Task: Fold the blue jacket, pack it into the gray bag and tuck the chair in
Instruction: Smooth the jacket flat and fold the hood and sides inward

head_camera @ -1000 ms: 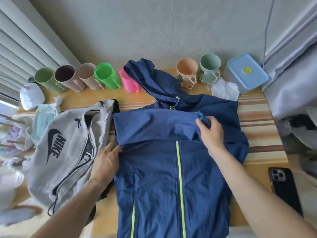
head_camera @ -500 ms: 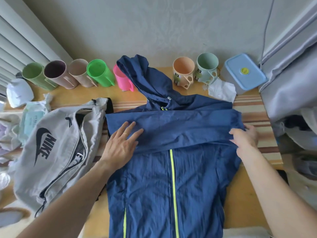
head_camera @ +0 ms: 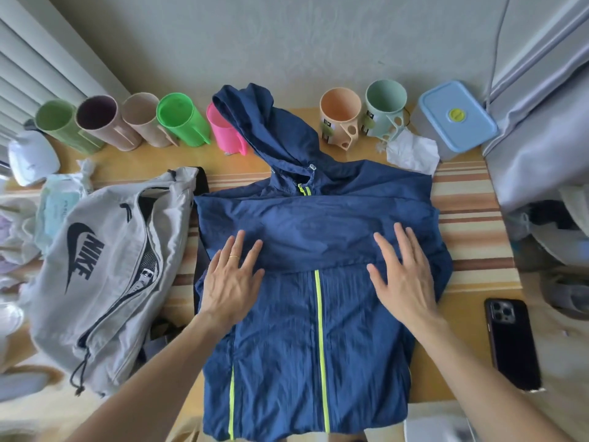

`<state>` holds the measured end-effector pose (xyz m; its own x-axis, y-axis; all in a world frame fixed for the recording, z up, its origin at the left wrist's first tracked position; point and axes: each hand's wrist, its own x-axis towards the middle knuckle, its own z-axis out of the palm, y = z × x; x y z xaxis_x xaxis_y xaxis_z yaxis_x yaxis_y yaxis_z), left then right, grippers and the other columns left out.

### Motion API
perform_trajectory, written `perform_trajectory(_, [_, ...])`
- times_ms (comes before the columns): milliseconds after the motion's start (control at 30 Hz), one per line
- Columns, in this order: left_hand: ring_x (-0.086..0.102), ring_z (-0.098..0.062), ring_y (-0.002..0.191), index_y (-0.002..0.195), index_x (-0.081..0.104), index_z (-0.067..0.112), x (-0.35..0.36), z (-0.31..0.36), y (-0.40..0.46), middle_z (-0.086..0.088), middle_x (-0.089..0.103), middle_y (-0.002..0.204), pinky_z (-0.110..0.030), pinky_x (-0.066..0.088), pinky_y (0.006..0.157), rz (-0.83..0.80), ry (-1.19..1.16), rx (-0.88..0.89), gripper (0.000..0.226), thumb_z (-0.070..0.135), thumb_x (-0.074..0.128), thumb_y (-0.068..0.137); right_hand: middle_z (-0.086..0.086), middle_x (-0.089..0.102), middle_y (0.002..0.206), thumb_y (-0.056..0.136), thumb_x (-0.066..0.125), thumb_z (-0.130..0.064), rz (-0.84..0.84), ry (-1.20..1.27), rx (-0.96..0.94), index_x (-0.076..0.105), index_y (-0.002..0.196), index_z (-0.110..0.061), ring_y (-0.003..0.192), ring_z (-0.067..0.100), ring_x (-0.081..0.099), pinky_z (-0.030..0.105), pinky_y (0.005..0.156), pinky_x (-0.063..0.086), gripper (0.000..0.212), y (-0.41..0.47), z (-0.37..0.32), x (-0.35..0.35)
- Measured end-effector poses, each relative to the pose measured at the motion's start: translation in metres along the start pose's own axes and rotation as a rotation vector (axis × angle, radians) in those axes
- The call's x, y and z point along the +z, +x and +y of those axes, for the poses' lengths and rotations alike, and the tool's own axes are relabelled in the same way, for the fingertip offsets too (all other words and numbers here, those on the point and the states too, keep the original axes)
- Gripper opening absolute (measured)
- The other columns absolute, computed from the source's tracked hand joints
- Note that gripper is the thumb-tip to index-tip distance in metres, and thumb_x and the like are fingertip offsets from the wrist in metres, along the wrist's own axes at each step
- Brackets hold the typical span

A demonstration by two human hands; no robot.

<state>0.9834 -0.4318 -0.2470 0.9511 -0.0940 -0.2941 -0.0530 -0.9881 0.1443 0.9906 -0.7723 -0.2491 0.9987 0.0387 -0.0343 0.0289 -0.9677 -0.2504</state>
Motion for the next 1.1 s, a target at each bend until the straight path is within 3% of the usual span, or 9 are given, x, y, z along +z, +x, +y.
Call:
perform_trajectory(233, [0.041, -0.04, 0.144, 0.147, 0.051, 0.016, 0.017, 0.008, -0.061, -0.022, 0.041, 0.157, -0.053, 0.041, 0.113, 0.017, -0.055, -0.169, 0.063, 0.049, 0.037, 0.094, 0.026, 0.049, 0.143, 0.081, 0.08, -0.035, 0.026, 0.121, 0.335, 0.062, 0.126, -0.007, 0.13, 0.047, 0.046, 0.06, 0.101, 0.046, 0.057, -0.045, -0.004, 0.0])
perform_trajectory(400, [0.035, -0.034, 0.149, 0.15, 0.047, 0.022, 0.019, 0.023, -0.052, -0.016, 0.036, 0.162, -0.046, 0.034, 0.119, 0.128, -0.095, -0.038, 0.055, 0.038, 0.049, 0.097, 0.009, 0.06, 0.131, 0.087, 0.071, -0.043, 0.2, 0.416, 0.054, 0.053, 0.134, -0.011, 0.12, 0.028, 0.052, 0.038, 0.1, 0.044, 0.06, 0.078, -0.091, -0.039])
perform_trajectory(500, [0.035, -0.03, 0.149, 0.15, 0.046, 0.024, 0.02, 0.028, -0.052, -0.012, 0.036, 0.162, -0.041, 0.032, 0.12, 0.148, -0.119, -0.008, 0.052, 0.035, 0.05, 0.099, 0.01, 0.063, 0.12, 0.081, 0.073, -0.049, 0.321, 0.342, -0.153, 0.054, 0.129, -0.009, 0.111, 0.031, 0.056, 0.041, 0.093, 0.046, 0.066, 0.16, -0.154, -0.044])
perform_trajectory(600, [0.038, -0.029, 0.147, 0.147, 0.049, 0.026, 0.016, 0.03, -0.051, -0.009, 0.04, 0.16, -0.04, 0.036, 0.117, 0.181, -0.176, -0.013, 0.049, 0.031, 0.056, 0.099, 0.011, 0.064, 0.108, 0.074, 0.076, -0.052, 0.267, 0.127, -0.28, 0.053, 0.122, -0.009, 0.096, 0.033, 0.058, 0.045, 0.081, 0.048, 0.069, 0.211, -0.208, -0.028])
perform_trajectory(700, [0.039, -0.027, 0.146, 0.142, 0.052, 0.026, 0.006, 0.026, -0.048, -0.007, 0.044, 0.158, -0.039, 0.037, 0.116, 0.225, -0.249, 0.004, 0.046, 0.029, 0.059, 0.097, 0.013, 0.066, 0.099, 0.083, 0.074, -0.021, 0.263, 0.05, -0.222, 0.048, 0.117, -0.008, 0.089, 0.034, 0.062, 0.043, 0.07, 0.046, 0.044, 0.227, -0.232, -0.007])
perform_trajectory(767, [0.041, -0.025, 0.144, 0.14, 0.054, 0.025, -0.007, 0.021, -0.043, -0.006, 0.045, 0.156, -0.039, 0.041, 0.115, 0.251, -0.294, 0.031, 0.042, 0.028, 0.058, 0.098, 0.015, 0.067, 0.094, 0.086, 0.062, 0.002, 0.327, 0.251, -0.125, 0.052, 0.111, -0.005, 0.084, 0.037, 0.065, 0.041, 0.067, 0.047, 0.027, 0.229, -0.23, -0.007])
perform_trajectory(833, [0.047, -0.023, 0.138, 0.134, 0.058, 0.022, -0.021, 0.018, -0.036, -0.004, 0.049, 0.151, -0.039, 0.045, 0.11, 0.299, -0.353, 0.056, 0.037, 0.024, 0.058, 0.098, 0.013, 0.068, 0.104, 0.087, 0.06, 0.003, 0.401, 0.503, -0.054, 0.056, 0.116, -0.004, 0.093, 0.033, 0.066, 0.035, 0.075, 0.047, 0.03, 0.223, -0.219, -0.024])
perform_trajectory(967, [0.055, -0.006, 0.122, 0.126, 0.061, 0.03, -0.056, 0.024, -0.027, 0.013, 0.058, 0.135, -0.026, 0.047, 0.097, 0.36, -0.699, -0.052, 0.026, 0.026, 0.055, 0.101, 0.007, 0.068, 0.115, 0.087, 0.064, 0.001, 0.367, 0.8, -0.197, 0.062, 0.126, -0.008, 0.102, 0.021, 0.064, 0.026, 0.09, 0.05, 0.04, 0.155, -0.178, -0.075])
perform_trajectory(1100, [0.071, -0.018, 0.1, 0.108, 0.071, 0.021, -0.075, 0.031, -0.012, 0.002, 0.076, 0.104, -0.031, 0.054, 0.087, 0.201, -1.405, -0.455, 0.027, 0.036, 0.048, 0.105, -0.008, 0.065, 0.098, 0.078, 0.064, 0.014, 0.001, 0.565, -0.274, 0.075, 0.098, -0.022, 0.101, 0.015, 0.059, 0.022, 0.088, 0.047, 0.042, 0.054, -0.105, -0.061])
